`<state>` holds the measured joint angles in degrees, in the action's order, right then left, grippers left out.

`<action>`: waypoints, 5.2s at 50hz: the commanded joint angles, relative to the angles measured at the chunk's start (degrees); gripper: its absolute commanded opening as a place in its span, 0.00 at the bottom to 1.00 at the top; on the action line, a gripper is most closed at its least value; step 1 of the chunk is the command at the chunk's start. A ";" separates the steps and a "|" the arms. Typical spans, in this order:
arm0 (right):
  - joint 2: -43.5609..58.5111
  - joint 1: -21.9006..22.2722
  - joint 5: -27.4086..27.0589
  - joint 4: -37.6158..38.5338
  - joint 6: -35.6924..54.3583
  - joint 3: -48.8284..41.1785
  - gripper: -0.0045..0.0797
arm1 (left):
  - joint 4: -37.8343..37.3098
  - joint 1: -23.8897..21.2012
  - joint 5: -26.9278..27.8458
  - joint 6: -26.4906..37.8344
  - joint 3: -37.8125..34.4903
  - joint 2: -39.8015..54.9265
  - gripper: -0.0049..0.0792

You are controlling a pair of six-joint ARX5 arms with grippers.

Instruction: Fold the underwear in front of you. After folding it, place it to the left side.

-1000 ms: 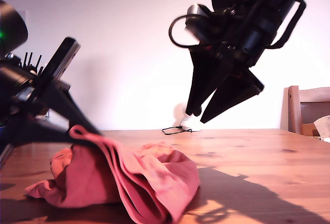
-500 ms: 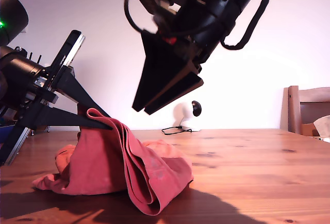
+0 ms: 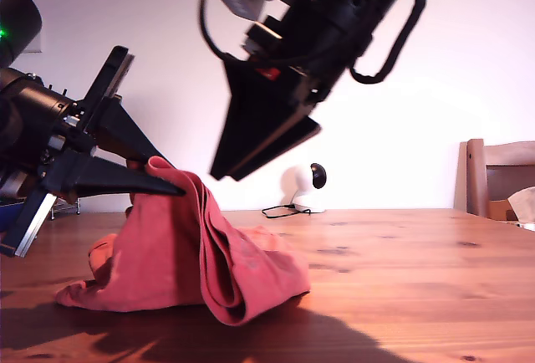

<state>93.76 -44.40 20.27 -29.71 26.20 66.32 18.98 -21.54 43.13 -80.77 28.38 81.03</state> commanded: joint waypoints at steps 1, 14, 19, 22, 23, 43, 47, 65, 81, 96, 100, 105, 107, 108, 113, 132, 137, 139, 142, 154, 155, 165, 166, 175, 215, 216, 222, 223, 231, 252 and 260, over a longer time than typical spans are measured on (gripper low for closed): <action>0.04 -0.85 -0.33 0.79 0.39 0.52 0.48 | 0.87 0.28 -0.17 -2.45 -1.16 -0.04 0.03; 0.92 -2.27 -3.32 4.24 -0.70 0.52 0.53 | 4.17 0.26 0.09 -7.58 -1.14 -0.04 0.03; 2.05 -2.36 -4.92 5.20 -1.44 0.52 0.54 | 5.55 0.26 0.09 -8.07 -1.14 -0.04 0.03; 3.08 -2.38 -5.20 5.68 -2.12 0.52 0.56 | 6.16 0.26 0.44 -8.90 -1.14 -0.04 0.03; 3.32 -2.38 -5.60 5.79 -2.27 0.52 0.56 | 6.43 0.26 0.66 -9.07 -1.14 -0.04 0.03; 7.02 -2.58 -9.20 9.27 -6.05 0.52 0.56 | 10.01 0.15 2.32 -12.00 -1.14 -0.04 0.03; 7.91 -2.58 -10.82 8.90 -8.24 0.52 0.56 | 10.16 0.15 2.32 -12.28 -1.14 -0.04 0.03; 8.20 -2.89 -9.86 7.15 -11.23 0.55 0.56 | 8.33 0.17 1.33 -10.21 -1.14 -0.04 0.03; 8.17 -3.10 -8.66 7.13 -12.83 0.55 0.42 | 7.96 0.17 1.42 -9.97 -1.14 -0.04 0.03; 8.17 -3.10 -8.85 7.17 -12.52 0.55 0.04 | 8.04 0.17 1.62 -9.01 -1.14 -0.04 0.03; 8.17 -3.10 -8.94 7.17 -12.41 0.55 0.04 | 8.02 0.17 1.66 -8.70 -1.14 -0.04 0.03; 8.17 -3.10 -10.23 6.82 -11.72 0.55 0.04 | 8.02 0.17 2.08 -8.04 -1.14 -0.04 0.03; 8.17 -3.08 -10.78 6.23 -10.86 0.55 0.04 | 8.00 0.17 2.29 -6.73 -1.14 -0.04 0.03; 8.17 -3.08 -10.91 5.68 -10.64 0.55 0.04 | 8.07 0.17 2.54 -6.73 -1.14 -0.04 0.03; 8.04 -3.04 -11.91 2.62 -8.15 0.57 0.04 | 8.15 0.17 4.04 -3.74 -1.14 -0.04 0.03; 6.78 -1.57 -11.85 -5.81 -6.12 0.57 0.04 | 10.58 1.29 14.75 4.42 -1.14 -0.15 0.03; 6.49 -1.31 -11.76 -7.39 -5.70 0.57 0.04 | 9.51 1.90 17.55 6.34 -1.14 -0.15 0.03; 6.47 -1.31 -11.76 -7.93 -5.14 0.57 0.04 | 8.35 2.16 18.34 8.17 -1.14 -0.15 0.04; 6.45 -1.31 -11.65 -8.76 -5.11 0.57 0.04 | 5.60 2.47 19.23 11.52 -1.14 -0.15 0.05; 6.45 -1.27 -11.63 -9.88 -3.72 0.57 0.04 | -5.20 3.56 18.88 19.80 -1.14 -0.13 0.25; 6.45 -1.27 -11.63 -9.86 -3.67 0.57 0.04 | -5.73 3.56 18.93 19.80 -1.14 -0.13 0.30; 6.45 -1.27 -11.65 -9.84 -3.65 0.57 0.04 | -7.67 3.54 22.10 24.13 -1.14 -0.13 0.57; 6.45 -1.27 -11.65 -9.88 -3.65 0.57 0.04 | -7.63 3.54 22.25 24.46 -1.14 -0.13 0.57; 6.45 -1.27 -11.65 -10.47 -3.61 0.57 0.04 | -8.07 4.61 23.21 28.24 -1.14 -0.13 0.50; 2.97 -1.33 -5.60 -20.65 -2.56 0.57 0.04 | -0.04 2.56 -3.61 54.10 -0.04 -0.02 0.03; 2.78 -1.33 -5.60 -20.87 -2.56 0.57 0.04 | -0.09 2.34 -3.98 55.89 -0.02 0.04 0.03; 2.27 -1.33 -5.22 -22.03 -2.58 0.57 0.04 | -0.07 1.27 -4.59 59.58 -0.02 2.08 0.03; 2.27 -1.33 -5.16 -22.21 -2.60 0.57 0.04 | -0.02 1.09 -4.57 59.58 -0.02 2.64 0.03; 1.97 -1.38 -3.61 -23.82 -2.62 0.57 0.04 | 2.27 -0.57 -2.25 59.82 0.22 7.74 0.03; 0.42 -1.60 -0.85 -28.30 -2.60 0.57 0.04 | -3.82 -5.62 -1.07 64.94 1.27 11.26 0.03; 0.39 -1.53 -0.63 -28.87 -2.60 0.61 0.04 | -8.04 -8.07 0.39 67.98 1.27 11.32 0.03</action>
<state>94.72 -45.52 19.14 -58.24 23.49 67.88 11.18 -29.30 42.78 -14.22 29.82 91.66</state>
